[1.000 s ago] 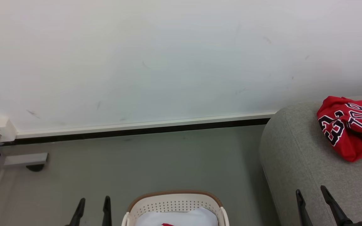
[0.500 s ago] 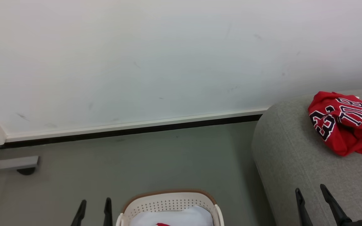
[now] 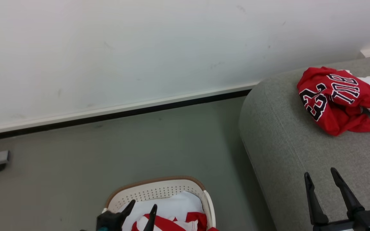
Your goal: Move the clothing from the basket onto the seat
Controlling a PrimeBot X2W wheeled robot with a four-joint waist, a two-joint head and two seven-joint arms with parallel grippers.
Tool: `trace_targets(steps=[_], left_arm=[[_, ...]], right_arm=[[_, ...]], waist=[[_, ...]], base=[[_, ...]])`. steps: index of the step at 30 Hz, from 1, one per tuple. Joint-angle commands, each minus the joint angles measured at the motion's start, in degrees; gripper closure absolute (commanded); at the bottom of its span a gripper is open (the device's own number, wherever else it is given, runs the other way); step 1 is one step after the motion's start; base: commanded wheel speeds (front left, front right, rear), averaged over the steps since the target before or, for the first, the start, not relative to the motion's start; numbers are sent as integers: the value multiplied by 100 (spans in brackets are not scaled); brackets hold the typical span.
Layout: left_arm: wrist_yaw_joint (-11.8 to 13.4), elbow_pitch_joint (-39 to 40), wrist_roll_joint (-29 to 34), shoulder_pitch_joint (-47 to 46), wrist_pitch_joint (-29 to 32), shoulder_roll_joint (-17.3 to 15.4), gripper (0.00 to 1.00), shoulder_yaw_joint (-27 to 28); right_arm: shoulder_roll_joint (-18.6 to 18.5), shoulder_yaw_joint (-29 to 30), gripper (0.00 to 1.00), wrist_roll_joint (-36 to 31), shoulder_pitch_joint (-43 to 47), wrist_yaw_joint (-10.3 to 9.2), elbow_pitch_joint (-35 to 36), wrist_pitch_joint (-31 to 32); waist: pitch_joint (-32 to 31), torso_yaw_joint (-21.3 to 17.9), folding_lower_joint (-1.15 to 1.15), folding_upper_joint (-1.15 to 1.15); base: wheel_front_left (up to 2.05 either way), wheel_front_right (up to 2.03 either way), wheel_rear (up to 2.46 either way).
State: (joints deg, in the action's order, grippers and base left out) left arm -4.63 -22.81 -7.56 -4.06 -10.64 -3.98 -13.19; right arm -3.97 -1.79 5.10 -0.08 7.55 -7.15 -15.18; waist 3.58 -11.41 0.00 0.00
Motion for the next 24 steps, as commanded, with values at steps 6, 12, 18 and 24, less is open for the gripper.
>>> trace_targets(steps=[6, 12, 18, 24], left_arm=[[-88, -992, 172, -958, 491, 40, 0, -382], [-56, -2200, 90, -1993, 1186, 77, 0, -679], [134, -3188, -207, -2892, 1649, 95, 0, -853], [413, -3884, -162, -3753, 1859, 90, 0, -1122]], right_arm=[[-112, -10, 0, 34, -367, -12, 208, 4], [-193, -72, 0, -3, -706, -12, 472, 5], [-219, -198, 0, -7, -1058, -13, 783, 5], [-210, -322, 0, -25, -1332, -13, 1107, 5]], waist=[[759, -227, 0, 0], [1500, -245, 0, 0], [2307, -278, 0, 0], [3108, -277, 0, 0]], base=[[0, 0, 0], [0, 0, 0], [0, 0, 0], [0, 0, 0]])
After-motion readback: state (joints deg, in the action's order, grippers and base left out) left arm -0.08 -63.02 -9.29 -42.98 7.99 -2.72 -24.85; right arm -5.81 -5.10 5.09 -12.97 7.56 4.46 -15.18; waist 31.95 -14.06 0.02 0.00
